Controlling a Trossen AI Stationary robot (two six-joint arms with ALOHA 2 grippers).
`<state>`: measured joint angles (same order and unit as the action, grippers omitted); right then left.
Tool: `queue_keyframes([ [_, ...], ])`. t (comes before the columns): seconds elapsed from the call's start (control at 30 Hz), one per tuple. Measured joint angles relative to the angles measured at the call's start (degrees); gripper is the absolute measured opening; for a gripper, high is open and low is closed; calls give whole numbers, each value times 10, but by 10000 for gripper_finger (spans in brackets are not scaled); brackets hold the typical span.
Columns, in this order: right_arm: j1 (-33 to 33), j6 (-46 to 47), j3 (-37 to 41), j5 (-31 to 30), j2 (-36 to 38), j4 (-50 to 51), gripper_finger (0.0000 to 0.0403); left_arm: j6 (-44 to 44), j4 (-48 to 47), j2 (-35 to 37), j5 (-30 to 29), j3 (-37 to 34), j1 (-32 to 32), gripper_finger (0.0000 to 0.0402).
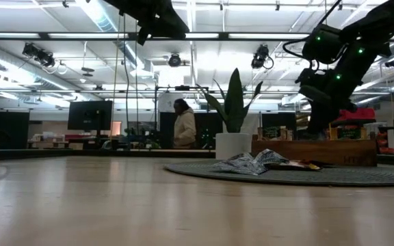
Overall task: Pick & Place Tea
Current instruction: Put the purple tea bag into the wooden organizer
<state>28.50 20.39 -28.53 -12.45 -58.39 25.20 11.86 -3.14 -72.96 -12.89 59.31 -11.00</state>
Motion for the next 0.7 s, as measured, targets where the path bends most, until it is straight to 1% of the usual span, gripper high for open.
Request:
queue_keyframes([
  [0.27,4,14,-2,5,3,-3,116,0,-1,0,0,0,0,99],
  [0.4,4,2,-30,5,19,9,152,0,-12,0,0,0,-1,99],
  [0.53,4,-27,-74,5,41,29,176,8,-31,-2,0,0,-1,99],
  [0.6,4,-41,-100,20,51,36,185,9,-36,-9,0,0,-1,99],
  [0.7,-2,-67,-136,71,60,43,191,-6,-46,-22,1,0,-1,99],
])
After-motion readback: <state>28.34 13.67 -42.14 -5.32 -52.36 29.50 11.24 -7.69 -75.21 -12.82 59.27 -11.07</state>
